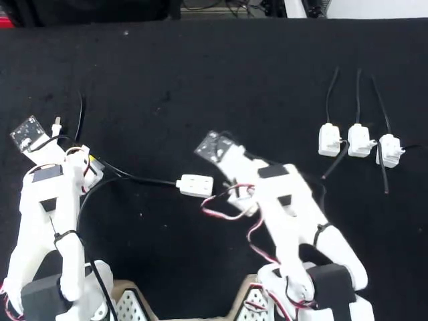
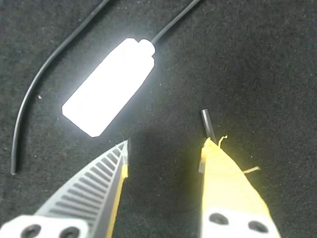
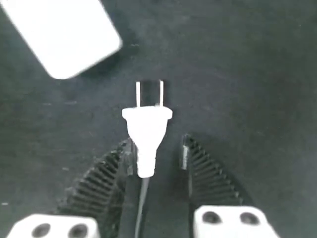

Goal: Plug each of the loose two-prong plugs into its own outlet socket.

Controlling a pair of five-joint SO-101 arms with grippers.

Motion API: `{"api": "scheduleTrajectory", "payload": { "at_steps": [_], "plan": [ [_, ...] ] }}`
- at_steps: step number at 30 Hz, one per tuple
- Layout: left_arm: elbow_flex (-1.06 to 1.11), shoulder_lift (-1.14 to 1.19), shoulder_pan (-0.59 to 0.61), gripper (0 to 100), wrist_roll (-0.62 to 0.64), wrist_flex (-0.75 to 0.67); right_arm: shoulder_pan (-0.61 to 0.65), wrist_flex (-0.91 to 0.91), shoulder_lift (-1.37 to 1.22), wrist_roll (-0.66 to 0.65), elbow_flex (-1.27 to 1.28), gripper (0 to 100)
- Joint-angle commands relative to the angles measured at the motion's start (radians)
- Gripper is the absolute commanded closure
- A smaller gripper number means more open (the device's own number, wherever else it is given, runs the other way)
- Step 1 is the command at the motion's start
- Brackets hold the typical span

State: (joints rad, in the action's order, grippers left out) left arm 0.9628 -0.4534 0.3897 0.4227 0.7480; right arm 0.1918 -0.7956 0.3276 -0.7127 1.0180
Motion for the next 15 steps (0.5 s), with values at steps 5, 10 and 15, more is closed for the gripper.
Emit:
{"api": "scheduleTrajectory", "payload": {
  "at_steps": [5, 10, 15],
  "plan": [
    [-0.002, -0.009, 0.005, 77, 0.005, -0.012, -0.052, 0.014, 0.033, -0.018, -0.061, 86.4],
    [-0.002, -0.011, 0.005, 77, 0.005, -0.012, -0.003, 0.023, 0.033, -0.018, -0.042, 86.4],
    [-0.002, -0.009, 0.005, 77, 0.005, -0.012, 0.043, 0.078, 0.025, -0.023, -0.019, 86.4]
  ]
}}
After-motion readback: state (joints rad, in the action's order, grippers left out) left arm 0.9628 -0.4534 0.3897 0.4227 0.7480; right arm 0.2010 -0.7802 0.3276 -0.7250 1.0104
